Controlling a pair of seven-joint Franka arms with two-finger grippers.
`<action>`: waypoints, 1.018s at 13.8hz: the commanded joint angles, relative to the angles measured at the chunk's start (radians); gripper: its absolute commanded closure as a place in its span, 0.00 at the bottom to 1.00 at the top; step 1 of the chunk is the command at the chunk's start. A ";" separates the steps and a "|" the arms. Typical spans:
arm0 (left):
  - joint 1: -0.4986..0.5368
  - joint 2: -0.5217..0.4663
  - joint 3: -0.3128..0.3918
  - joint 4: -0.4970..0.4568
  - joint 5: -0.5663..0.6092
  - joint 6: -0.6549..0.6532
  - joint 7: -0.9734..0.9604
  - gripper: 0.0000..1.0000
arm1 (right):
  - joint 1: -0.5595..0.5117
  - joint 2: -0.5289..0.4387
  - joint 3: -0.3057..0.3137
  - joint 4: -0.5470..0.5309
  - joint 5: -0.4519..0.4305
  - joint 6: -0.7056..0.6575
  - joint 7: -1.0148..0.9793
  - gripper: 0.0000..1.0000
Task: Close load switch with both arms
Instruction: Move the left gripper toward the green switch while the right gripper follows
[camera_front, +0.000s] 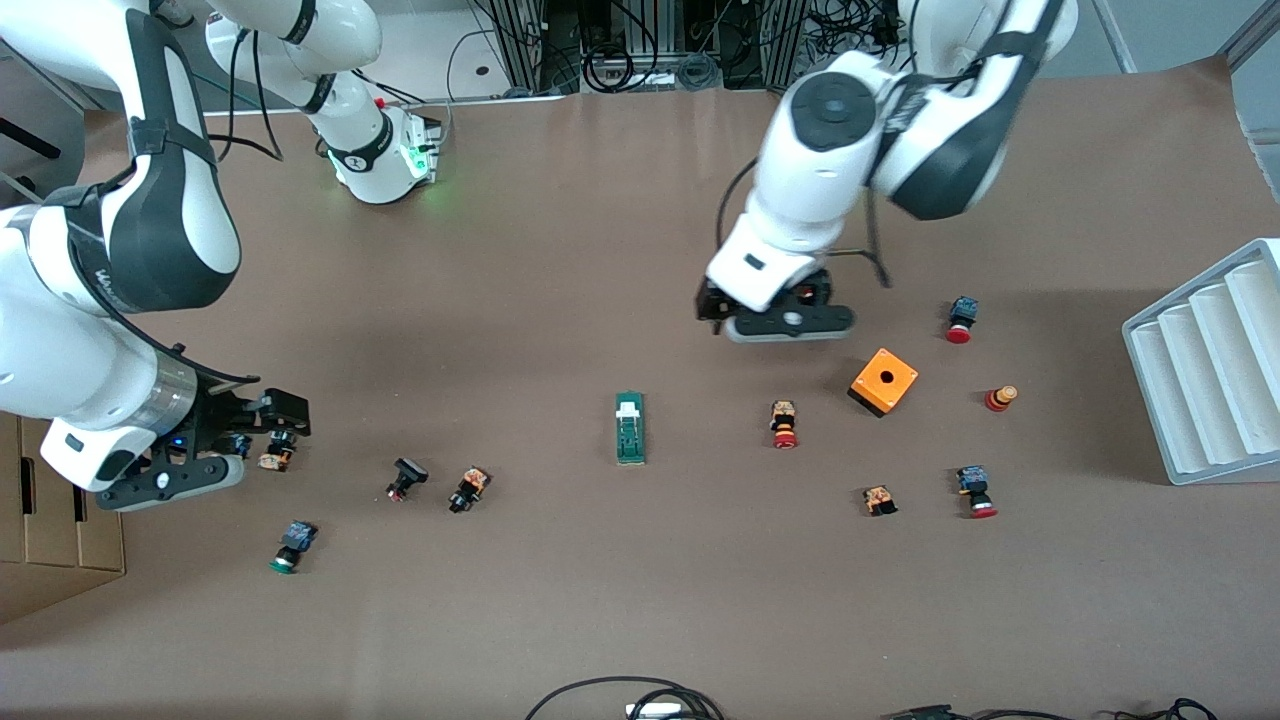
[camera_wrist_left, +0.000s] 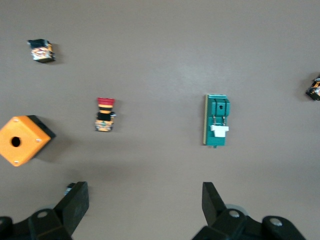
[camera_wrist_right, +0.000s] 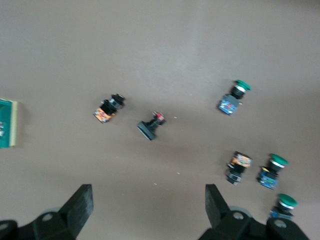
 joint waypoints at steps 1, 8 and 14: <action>-0.065 0.007 0.014 -0.029 0.074 0.030 -0.091 0.00 | 0.012 0.020 -0.003 0.015 0.033 0.034 -0.002 0.00; -0.172 0.061 0.016 -0.095 0.201 0.217 -0.301 0.00 | 0.055 0.057 -0.003 0.013 0.035 0.089 -0.013 0.00; -0.287 0.231 0.016 -0.084 0.641 0.368 -0.778 0.00 | 0.118 0.112 -0.003 0.013 0.028 0.193 -0.018 0.00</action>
